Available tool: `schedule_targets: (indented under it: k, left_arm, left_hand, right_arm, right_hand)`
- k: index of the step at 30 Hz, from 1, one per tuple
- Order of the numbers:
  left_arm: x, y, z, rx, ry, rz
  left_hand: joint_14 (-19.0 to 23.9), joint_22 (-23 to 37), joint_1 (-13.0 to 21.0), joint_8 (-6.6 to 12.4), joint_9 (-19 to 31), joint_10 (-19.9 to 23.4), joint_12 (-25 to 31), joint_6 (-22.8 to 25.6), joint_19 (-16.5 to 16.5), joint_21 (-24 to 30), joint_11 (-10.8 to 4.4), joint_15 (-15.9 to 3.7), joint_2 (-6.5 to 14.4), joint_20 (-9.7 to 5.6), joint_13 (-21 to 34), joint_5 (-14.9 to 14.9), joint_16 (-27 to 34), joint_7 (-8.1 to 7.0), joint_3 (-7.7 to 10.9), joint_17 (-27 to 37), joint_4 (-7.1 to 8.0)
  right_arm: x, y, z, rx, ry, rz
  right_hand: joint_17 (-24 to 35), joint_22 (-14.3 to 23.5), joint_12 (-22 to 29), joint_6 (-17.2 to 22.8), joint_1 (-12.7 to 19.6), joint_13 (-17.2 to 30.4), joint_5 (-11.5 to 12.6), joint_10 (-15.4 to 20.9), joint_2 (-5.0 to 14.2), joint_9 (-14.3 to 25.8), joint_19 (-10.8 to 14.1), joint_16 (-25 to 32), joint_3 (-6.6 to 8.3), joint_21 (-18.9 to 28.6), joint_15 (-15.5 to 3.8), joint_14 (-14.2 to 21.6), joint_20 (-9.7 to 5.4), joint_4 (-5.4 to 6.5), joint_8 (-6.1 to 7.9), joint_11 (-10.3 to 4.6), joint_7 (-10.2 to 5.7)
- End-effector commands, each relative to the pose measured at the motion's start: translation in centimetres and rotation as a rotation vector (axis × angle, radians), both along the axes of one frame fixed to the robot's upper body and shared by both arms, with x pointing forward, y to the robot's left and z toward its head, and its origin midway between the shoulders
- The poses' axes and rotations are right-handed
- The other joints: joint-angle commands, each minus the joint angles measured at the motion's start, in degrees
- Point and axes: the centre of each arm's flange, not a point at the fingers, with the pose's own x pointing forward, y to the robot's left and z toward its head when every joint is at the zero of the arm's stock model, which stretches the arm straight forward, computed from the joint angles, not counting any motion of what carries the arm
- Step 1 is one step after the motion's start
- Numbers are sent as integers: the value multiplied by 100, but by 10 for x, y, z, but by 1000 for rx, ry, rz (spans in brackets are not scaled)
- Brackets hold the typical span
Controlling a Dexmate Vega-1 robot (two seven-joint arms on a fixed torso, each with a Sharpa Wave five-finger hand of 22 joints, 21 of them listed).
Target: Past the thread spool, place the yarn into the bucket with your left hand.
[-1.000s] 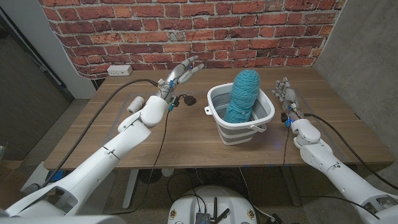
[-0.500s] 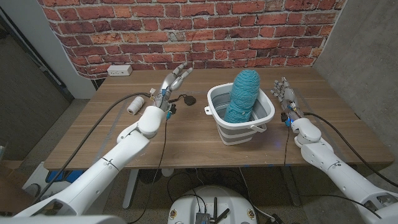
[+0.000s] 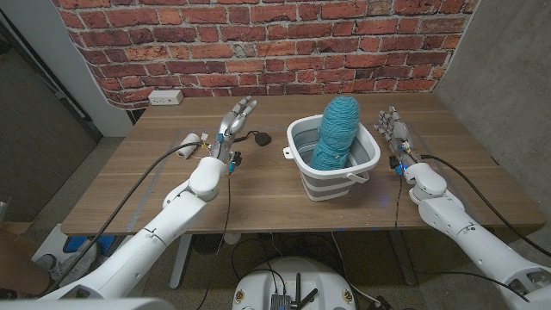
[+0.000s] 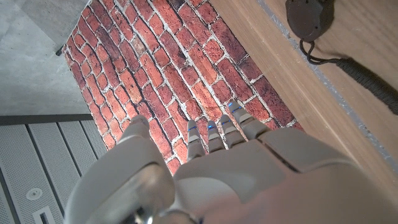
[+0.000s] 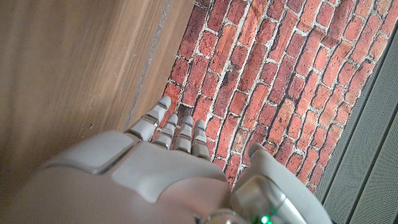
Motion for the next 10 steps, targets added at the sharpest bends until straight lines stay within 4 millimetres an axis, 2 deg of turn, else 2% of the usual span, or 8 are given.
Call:
schedule_targets:
  k: [1,10]
  left_arm:
    - [15,4,-19,-67,32,-38]
    - [29,4,-36,-103,62,-49]
  left_hand:
    - [12,18,-23,-9,14,10,4,32,19,42,-38,-90,11,-514,9,18,8,34,51,8,-1]
    - [15,18,-41,-15,14,20,7,23,19,44,-66,-111,33,-519,8,22,9,37,72,8,-10]
  right_arm:
    - [-5,9,-2,1,20,15]
    - [-3,19,-6,3,46,15]
  right_hand:
    - [-6,19,32,-30,-60,7,-21,23,255,15,24,21,46,21,-91,36,-95,20,-17,28,-4]
    - [-8,19,34,-15,-70,7,-23,36,254,15,42,30,43,26,-85,62,-93,27,-4,26,18]
